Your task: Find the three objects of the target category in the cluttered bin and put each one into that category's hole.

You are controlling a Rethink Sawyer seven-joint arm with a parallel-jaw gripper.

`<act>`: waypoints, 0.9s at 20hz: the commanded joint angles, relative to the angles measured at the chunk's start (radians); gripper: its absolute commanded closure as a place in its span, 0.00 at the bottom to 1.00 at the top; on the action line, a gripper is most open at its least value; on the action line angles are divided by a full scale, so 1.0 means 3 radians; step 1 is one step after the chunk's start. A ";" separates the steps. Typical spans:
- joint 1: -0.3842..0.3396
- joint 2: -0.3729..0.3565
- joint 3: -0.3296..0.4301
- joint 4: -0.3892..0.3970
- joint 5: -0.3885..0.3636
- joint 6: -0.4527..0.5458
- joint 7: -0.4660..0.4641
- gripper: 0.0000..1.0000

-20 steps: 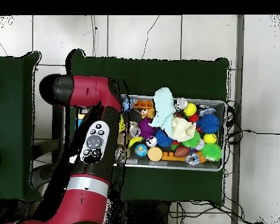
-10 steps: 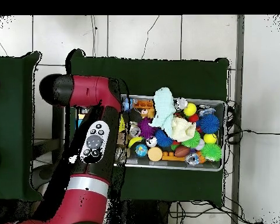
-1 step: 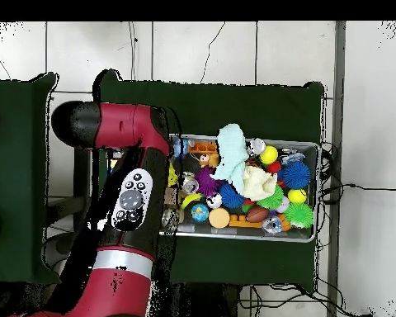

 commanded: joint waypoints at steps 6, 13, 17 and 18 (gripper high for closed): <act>-0.0150 -0.0187 0.0094 -0.0228 -0.0026 0.0472 0.0234 1.00; -0.0207 -0.0239 -0.0047 -0.0653 -0.0073 0.0888 0.0272 1.00; -0.0386 -0.0246 -0.0119 -0.0904 -0.0193 0.1105 -0.0037 1.00; -0.0413 -0.0250 -0.0137 -0.0936 -0.0232 0.1129 -0.0109 1.00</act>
